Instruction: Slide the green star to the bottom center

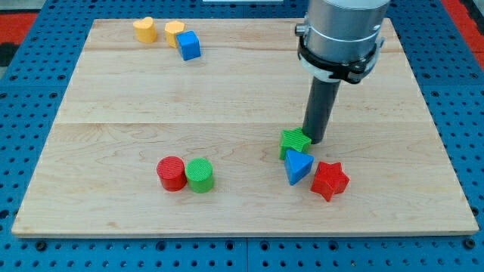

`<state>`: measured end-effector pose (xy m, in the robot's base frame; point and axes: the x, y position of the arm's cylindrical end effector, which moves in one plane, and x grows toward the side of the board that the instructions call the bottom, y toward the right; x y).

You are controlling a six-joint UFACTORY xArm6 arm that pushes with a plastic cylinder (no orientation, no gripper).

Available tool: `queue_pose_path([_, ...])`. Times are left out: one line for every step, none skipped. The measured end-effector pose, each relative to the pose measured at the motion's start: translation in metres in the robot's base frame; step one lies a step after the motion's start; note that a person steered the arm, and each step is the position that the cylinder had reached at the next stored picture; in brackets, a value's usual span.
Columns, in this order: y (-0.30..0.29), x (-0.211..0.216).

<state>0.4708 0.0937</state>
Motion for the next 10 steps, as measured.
queue_pose_path([-0.026, -0.002])
queue_pose_path([-0.056, -0.002])
queue_pose_path([-0.033, -0.002])
queue_pose_path([0.0, 0.002])
queue_pose_path([-0.035, 0.003])
queue_pose_path([-0.043, 0.003])
queue_pose_path([-0.046, 0.003])
queue_pose_path([-0.052, 0.008])
queue_pose_path([-0.036, 0.018])
queue_pose_path([-0.031, 0.024])
